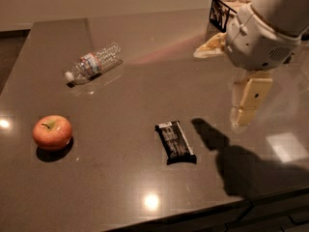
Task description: Move rxbar chocolate near apple
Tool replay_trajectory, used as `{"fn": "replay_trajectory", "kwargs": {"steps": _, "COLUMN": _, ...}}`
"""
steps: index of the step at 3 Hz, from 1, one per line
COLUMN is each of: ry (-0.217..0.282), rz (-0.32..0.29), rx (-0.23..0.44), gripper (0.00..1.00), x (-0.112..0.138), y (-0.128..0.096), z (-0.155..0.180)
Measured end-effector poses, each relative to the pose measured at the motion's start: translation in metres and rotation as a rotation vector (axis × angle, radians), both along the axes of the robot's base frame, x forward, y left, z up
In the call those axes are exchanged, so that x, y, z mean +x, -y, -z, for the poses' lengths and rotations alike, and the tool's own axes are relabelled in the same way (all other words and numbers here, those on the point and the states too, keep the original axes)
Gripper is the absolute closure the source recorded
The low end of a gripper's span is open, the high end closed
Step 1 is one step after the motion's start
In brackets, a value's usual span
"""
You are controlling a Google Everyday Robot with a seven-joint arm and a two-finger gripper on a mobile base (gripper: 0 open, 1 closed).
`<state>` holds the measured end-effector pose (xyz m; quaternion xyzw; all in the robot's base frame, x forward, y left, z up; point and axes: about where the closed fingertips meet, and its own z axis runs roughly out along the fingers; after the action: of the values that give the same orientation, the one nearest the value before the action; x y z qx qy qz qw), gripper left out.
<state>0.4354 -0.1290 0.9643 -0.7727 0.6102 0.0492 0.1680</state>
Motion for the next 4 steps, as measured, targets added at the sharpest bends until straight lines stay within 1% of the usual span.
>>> {"fn": "replay_trajectory", "kwargs": {"steps": 1, "ry": 0.027, "rz": -0.242, "rx": -0.040, "gripper": 0.00, "x": -0.014, "y": -0.034, "z": 0.018}}
{"fn": "replay_trajectory", "kwargs": {"steps": 2, "ry": 0.027, "rz": -0.458, "rx": -0.136, "gripper": 0.00, "x": -0.024, "y": -0.054, "z": 0.050}}
{"fn": "replay_trajectory", "kwargs": {"steps": 3, "ry": 0.021, "rz": -0.621, "rx": -0.229, "gripper": 0.00, "x": -0.027, "y": -0.058, "z": 0.075}}
{"fn": "replay_trajectory", "kwargs": {"steps": 4, "ry": 0.002, "rz": -0.725, "rx": -0.275, "gripper": 0.00, "x": -0.030, "y": -0.064, "z": 0.094}}
